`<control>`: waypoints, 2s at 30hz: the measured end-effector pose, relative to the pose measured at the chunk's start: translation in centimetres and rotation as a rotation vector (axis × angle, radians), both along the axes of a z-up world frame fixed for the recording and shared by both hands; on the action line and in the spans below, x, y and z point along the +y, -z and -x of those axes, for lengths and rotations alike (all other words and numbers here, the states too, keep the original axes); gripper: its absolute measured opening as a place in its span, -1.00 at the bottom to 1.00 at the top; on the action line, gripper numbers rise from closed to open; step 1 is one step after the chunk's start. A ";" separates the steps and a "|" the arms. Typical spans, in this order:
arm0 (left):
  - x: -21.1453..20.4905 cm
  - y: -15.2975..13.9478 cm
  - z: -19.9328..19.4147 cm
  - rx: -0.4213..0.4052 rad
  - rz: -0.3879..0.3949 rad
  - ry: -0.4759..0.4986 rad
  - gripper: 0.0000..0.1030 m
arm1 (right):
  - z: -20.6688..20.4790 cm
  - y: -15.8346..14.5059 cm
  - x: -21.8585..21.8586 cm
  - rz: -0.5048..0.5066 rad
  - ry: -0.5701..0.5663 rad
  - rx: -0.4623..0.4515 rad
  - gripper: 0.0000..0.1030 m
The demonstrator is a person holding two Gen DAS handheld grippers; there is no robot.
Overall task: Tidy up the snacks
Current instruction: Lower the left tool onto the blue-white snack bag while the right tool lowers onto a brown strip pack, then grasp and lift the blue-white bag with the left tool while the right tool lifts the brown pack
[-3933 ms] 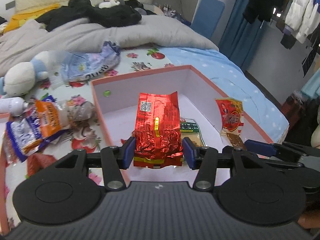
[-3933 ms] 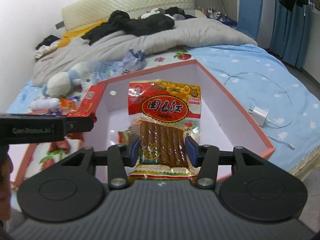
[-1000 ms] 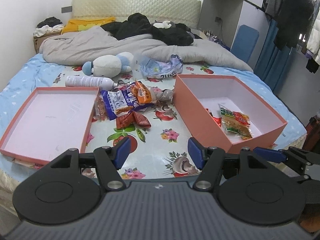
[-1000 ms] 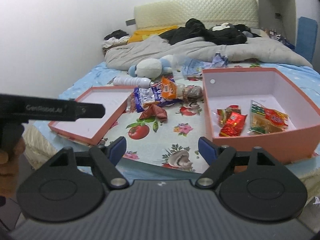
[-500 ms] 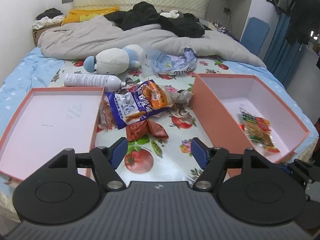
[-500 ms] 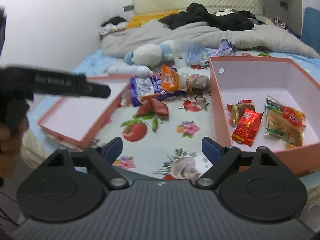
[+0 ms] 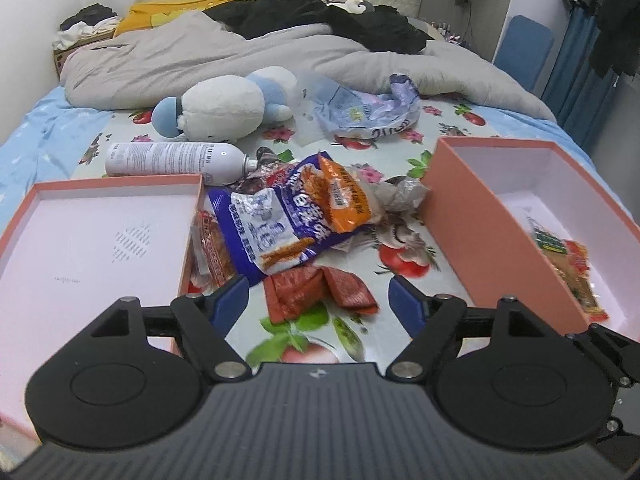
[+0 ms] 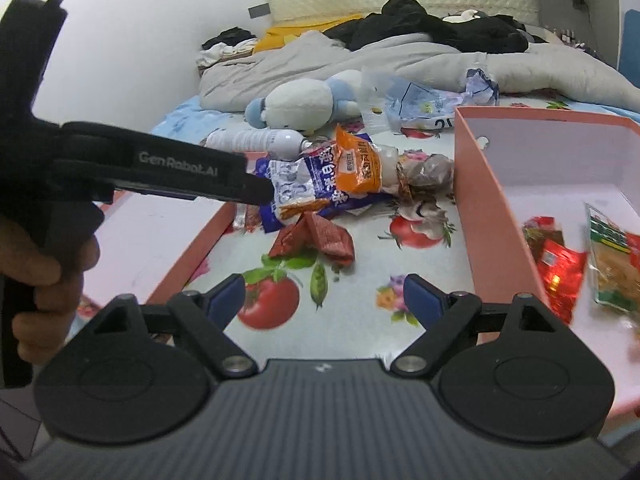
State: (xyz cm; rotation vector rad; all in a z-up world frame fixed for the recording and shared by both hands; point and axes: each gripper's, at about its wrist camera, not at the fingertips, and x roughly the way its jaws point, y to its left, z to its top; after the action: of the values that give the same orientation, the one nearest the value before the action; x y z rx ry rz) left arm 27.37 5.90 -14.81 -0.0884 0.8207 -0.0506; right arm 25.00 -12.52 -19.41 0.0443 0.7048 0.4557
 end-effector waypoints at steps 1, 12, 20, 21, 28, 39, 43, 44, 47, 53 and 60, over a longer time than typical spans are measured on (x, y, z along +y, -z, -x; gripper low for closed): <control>0.2 0.3 -0.6 -0.002 -0.010 0.000 0.57 | -0.4 0.3 0.1 -0.002 0.006 -0.002 0.70; 3.3 3.2 -6.5 0.003 -0.055 -0.002 0.57 | -4.4 3.3 1.9 0.003 0.013 -0.020 0.68; 4.6 6.5 -10.8 0.066 -0.047 0.039 0.56 | -7.3 5.3 4.6 0.056 -0.071 -0.047 0.62; 4.7 6.9 -11.3 0.070 -0.055 0.044 0.56 | -7.6 5.5 4.8 0.062 -0.077 -0.059 0.63; 5.1 9.0 -13.7 0.119 -0.047 0.010 0.46 | -9.4 7.1 6.8 0.106 -0.136 -0.076 0.63; 4.7 10.3 -14.3 0.123 -0.051 -0.056 0.35 | -10.3 8.3 7.3 0.120 -0.141 -0.025 0.11; 4.5 10.0 -14.1 0.116 -0.055 -0.068 0.13 | -10.3 8.1 7.1 0.131 -0.118 0.002 -0.21; 4.5 10.0 -14.0 0.118 -0.044 -0.070 0.05 | -10.2 8.0 7.0 0.130 -0.114 0.009 -0.21; 4.2 9.5 -13.8 0.119 -0.020 -0.069 -0.34 | -9.9 7.7 6.9 0.139 -0.104 0.022 -0.25; 3.7 7.9 -12.0 0.108 -0.011 -0.100 -0.51 | -8.2 6.5 6.1 0.139 -0.096 0.021 -0.27; 3.0 5.2 -7.7 0.083 0.001 -0.147 -0.54 | -5.5 4.8 4.1 0.129 -0.063 0.007 -0.27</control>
State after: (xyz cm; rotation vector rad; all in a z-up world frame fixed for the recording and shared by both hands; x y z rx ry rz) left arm 35.06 8.89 -20.06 -0.1520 0.8948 0.0923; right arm 30.53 -8.47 -24.23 -0.0978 0.7425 0.4699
